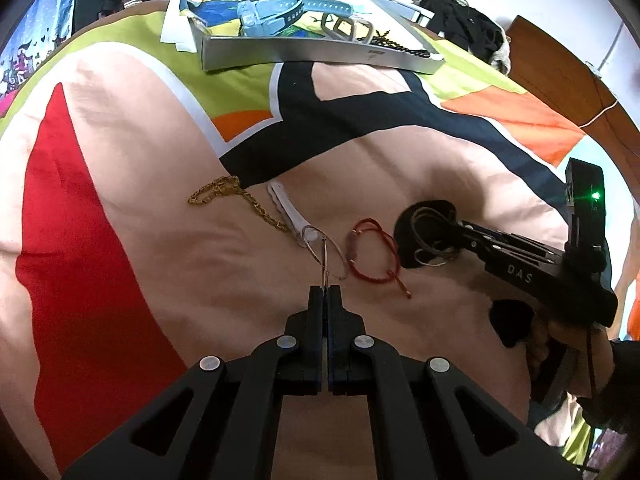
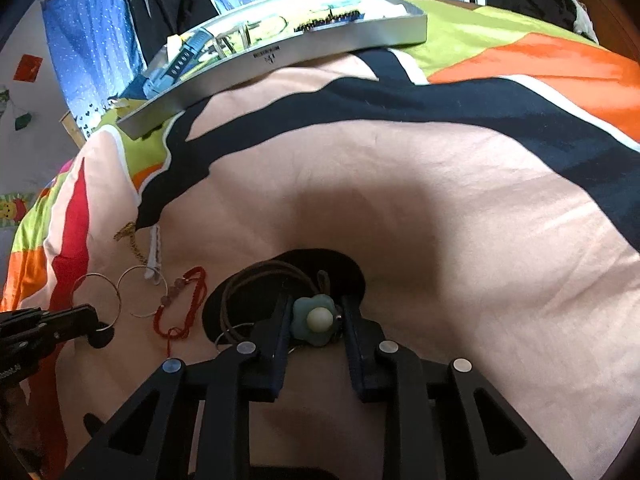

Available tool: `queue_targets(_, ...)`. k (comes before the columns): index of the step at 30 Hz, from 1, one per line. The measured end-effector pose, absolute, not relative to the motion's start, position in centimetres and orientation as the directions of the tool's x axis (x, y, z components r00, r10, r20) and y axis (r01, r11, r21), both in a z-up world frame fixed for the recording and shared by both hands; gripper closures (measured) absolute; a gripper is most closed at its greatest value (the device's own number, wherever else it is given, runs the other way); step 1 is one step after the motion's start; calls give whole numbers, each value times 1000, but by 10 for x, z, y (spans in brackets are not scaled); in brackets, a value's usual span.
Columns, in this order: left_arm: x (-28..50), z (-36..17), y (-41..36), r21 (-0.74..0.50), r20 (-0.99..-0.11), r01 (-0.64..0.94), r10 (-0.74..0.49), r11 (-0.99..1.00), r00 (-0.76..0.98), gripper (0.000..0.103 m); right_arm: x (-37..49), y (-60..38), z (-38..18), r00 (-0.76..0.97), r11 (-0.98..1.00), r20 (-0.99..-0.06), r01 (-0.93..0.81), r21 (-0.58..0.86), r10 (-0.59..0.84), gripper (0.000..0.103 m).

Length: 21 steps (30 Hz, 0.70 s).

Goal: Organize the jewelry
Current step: 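Grasp the gold hoop earrings with the left tool while the right tool grasps the black hair tie, then carry the gold earrings and black hair tie over the silver tray with both tools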

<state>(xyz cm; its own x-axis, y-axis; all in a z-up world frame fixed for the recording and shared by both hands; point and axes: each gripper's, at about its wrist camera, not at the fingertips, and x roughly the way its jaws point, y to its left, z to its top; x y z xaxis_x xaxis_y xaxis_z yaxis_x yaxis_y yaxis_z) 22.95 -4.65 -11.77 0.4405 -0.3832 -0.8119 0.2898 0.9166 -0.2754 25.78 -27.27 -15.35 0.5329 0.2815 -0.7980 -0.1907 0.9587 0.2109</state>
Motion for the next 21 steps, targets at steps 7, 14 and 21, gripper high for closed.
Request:
queue_targets(7,219,-102,-39,-241,-796,317,-374,917,476,103,244,-282,-129,595,959,-754,-220,181,279,80)
queue_targets(14,220,-80,-36,-219,-781,337,-372,915,502,103,242,-283,-102,638,952,-712,-256,165,295,80)
queue_targets(21,242,-38,-35,-183,-728,384,-387,905,566,103,260,-275,-76,665,943,-677,-298,149,317,80)
